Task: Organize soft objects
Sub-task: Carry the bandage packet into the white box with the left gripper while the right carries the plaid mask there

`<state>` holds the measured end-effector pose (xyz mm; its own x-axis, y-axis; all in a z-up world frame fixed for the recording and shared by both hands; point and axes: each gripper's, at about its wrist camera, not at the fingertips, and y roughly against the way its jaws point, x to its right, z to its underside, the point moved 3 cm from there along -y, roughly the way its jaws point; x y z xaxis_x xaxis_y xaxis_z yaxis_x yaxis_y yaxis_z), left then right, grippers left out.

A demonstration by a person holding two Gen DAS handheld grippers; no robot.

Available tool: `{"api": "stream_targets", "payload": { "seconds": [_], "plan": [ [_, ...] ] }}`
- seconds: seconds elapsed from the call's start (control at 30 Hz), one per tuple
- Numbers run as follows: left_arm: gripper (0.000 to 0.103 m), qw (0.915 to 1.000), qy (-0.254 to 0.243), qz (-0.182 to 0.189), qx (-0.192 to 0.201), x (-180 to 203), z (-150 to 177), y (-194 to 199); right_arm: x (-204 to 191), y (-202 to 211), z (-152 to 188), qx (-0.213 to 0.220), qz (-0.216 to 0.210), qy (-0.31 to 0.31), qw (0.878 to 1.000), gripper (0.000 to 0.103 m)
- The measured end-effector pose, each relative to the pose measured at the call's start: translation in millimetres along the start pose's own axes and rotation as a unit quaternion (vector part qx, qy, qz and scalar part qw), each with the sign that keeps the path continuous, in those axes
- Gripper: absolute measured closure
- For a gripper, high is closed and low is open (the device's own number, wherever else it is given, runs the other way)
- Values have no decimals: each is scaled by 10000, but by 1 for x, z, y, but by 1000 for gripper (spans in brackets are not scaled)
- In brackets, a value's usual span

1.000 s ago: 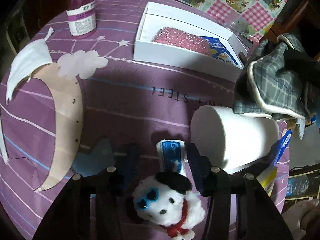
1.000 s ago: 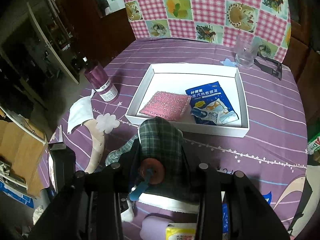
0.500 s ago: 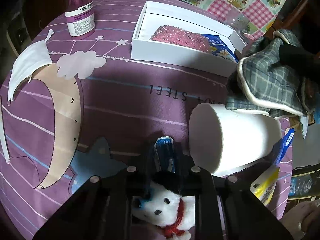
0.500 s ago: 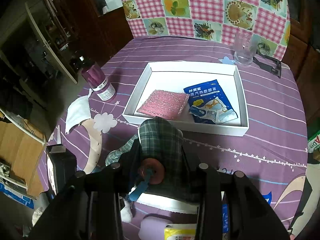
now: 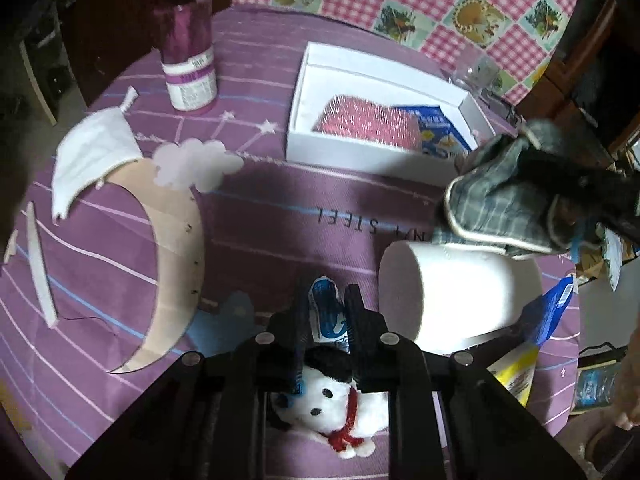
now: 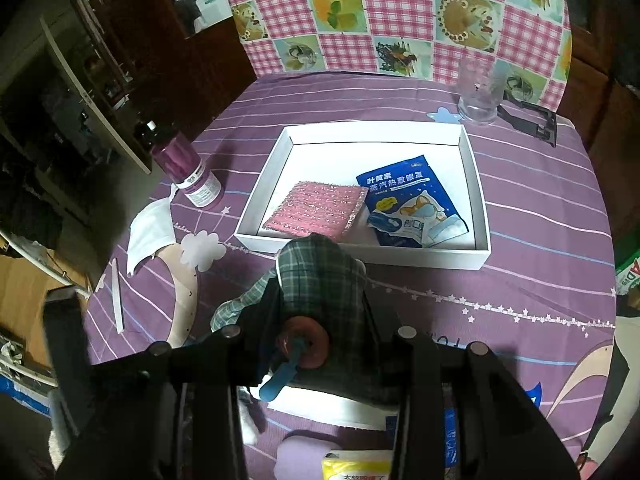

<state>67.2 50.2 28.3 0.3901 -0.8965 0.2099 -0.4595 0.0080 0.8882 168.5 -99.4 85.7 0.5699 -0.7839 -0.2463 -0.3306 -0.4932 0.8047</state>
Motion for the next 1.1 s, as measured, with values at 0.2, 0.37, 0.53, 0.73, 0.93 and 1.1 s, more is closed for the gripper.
{"api": "stream_targets", "payload": {
  "seconds": [0.2, 0.37, 0.53, 0.73, 0.93, 1.1],
  "plan": [
    [86, 9995, -41, -198, 228, 0, -10, 22, 0, 5, -1, 59, -93, -46, 9999, 64],
    [86, 9986, -86, -332, 391, 6, -22, 32, 4, 7, -2, 115, -129, -108, 9998, 64],
    [86, 9972, -214, -523, 493, 13, -37, 33, 11, 1, -5, 135, -206, -276, 9993, 64],
    [86, 9957, -306, -661, 572, 20, -55, 29, 23, -1, -11, 483, -125, -537, 9973, 64],
    [86, 9945, -523, -599, 686, 38, -72, 18, 46, -4, -19, 759, -246, -876, 9930, 64],
    [86, 9924, -720, -563, 822, 57, -84, 6, 70, -5, -23, 1211, -421, -1174, 9848, 64]
  ]
}}
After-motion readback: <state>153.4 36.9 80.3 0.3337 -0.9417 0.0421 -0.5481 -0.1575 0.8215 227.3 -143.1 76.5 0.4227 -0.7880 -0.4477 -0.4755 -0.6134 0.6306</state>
